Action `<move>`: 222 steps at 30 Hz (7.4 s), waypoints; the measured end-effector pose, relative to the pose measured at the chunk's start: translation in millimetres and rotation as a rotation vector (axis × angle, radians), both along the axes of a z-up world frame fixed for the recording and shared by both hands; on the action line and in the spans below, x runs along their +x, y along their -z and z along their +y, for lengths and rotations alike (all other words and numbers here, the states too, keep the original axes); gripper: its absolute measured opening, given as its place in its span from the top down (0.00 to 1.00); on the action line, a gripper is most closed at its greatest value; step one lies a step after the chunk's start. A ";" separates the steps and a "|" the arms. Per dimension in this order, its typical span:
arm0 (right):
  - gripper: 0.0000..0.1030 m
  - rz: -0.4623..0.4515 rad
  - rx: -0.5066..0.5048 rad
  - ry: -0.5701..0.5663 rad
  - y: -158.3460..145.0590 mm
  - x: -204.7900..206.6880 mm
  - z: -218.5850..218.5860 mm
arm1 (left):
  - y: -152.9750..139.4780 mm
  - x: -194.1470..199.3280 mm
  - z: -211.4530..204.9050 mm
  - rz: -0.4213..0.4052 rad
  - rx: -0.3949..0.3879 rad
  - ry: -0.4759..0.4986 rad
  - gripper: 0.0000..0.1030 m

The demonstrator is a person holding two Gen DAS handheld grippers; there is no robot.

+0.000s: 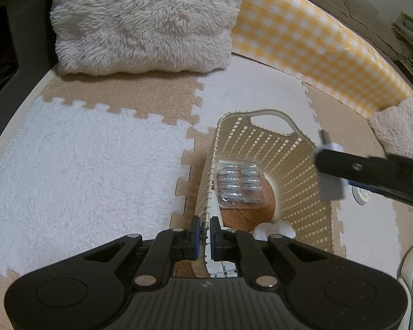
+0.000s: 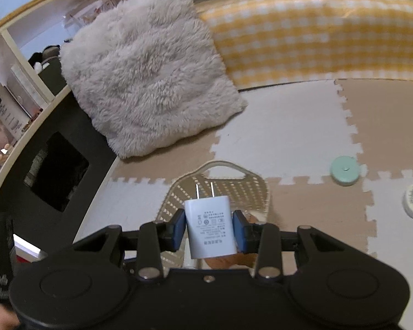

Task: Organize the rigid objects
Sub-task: 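Carry the white charger with the right gripper over the basket and lower it, then open the right gripper to release the charger into the basket, then move the right gripper to the white-and-yellow tape measure and grasp it, then carry the tape measure with the right gripper and release it into the basket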

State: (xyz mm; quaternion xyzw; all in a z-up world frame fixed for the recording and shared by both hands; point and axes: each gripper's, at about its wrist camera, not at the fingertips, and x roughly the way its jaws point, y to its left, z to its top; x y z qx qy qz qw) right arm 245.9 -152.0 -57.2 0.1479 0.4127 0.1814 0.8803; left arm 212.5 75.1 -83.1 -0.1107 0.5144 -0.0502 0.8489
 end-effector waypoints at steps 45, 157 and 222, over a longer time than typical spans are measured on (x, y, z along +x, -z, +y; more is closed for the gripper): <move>0.56 0.072 -0.197 0.157 22.9 27.0 27.6 | 1.9 0.3 0.7 0.002 -0.003 0.001 0.94; 0.45 0.124 -0.304 0.435 110.6 62.0 -193.7 | 4.9 3.6 -5.9 -0.004 0.044 0.029 0.94; 0.45 -0.002 -0.243 -0.379 11.8 -47.4 33.0 | 4.3 1.8 -4.7 -0.007 0.039 0.028 0.94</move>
